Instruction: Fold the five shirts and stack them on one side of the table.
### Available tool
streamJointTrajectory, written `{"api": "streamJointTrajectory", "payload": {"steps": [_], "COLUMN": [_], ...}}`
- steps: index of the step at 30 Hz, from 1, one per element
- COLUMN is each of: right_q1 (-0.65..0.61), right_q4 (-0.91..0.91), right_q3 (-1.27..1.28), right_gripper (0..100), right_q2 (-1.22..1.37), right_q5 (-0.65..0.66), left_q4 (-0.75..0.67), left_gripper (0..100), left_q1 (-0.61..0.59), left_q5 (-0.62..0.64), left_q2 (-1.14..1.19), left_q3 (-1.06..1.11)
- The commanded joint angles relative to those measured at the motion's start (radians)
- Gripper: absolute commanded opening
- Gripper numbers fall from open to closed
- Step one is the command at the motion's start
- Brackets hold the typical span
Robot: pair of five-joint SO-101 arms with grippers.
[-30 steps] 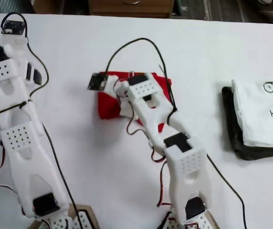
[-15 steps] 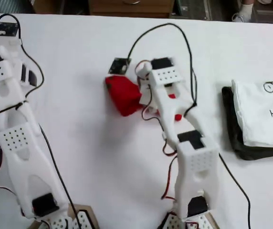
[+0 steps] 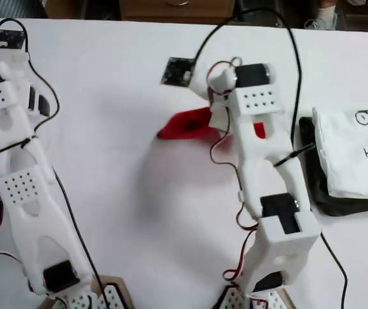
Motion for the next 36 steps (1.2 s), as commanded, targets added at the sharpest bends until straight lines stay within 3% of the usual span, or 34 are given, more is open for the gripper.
{"api": "streamJointTrajectory", "payload": {"steps": [1,16,36], "right_q1": [0.064,0.249,0.674], "right_q4": [-0.004,0.047,-0.074], "right_q3": [-0.078,-0.399,-0.585], "right_gripper": [2.0,2.0,1.9], "right_q2": [-0.079,-0.081,-0.073], "right_q5": [-0.002,-0.029,-0.021], "left_q4": [0.009,0.014,0.017], "left_gripper": [23,23,23], "left_q1": [0.014,0.08,0.092], "left_q5": [-0.006,-0.006,-0.006], "left_q2": [-0.071,-0.071,-0.069], "left_q3": [-0.039,-0.038,-0.03]}}
